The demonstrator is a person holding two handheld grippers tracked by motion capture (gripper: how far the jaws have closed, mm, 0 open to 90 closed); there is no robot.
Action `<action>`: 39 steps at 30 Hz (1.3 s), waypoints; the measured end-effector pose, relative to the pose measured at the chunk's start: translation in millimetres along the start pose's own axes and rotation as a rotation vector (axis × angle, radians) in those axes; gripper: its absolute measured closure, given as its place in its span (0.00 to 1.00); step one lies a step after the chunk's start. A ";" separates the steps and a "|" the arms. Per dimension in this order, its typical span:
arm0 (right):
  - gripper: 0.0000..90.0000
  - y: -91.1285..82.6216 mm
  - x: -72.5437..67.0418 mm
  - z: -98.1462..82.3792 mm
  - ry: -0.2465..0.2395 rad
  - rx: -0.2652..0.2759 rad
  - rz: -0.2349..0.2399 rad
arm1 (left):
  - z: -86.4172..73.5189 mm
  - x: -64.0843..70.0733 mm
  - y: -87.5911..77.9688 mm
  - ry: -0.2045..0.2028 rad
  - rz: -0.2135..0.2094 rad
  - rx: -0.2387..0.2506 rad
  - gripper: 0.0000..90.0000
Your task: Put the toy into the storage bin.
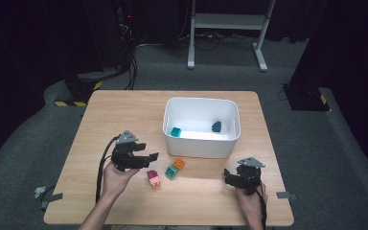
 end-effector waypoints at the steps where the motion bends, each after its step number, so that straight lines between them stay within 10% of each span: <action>1: 0.19 0.0 0.0 0.0 0.000 0.000 0.000 | -4.2 -0.8 0.5 -0.003 0.000 -0.006 0.35; 21: 0.19 0.0 0.0 0.0 0.000 0.000 0.000 | -61.2 -7.3 12.7 -0.012 0.040 -0.076 0.33; 39: 0.19 0.0 0.0 0.0 0.000 0.000 0.000 | -75.8 -9.1 31.8 -0.038 0.045 -0.101 0.36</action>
Point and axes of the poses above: each handheld gripper's, and its own axes: y roughly forward along the jaws, z roughly out of its top, x roughly to its right, the point moved 7 cm from there along y, roughly forward along the jaws
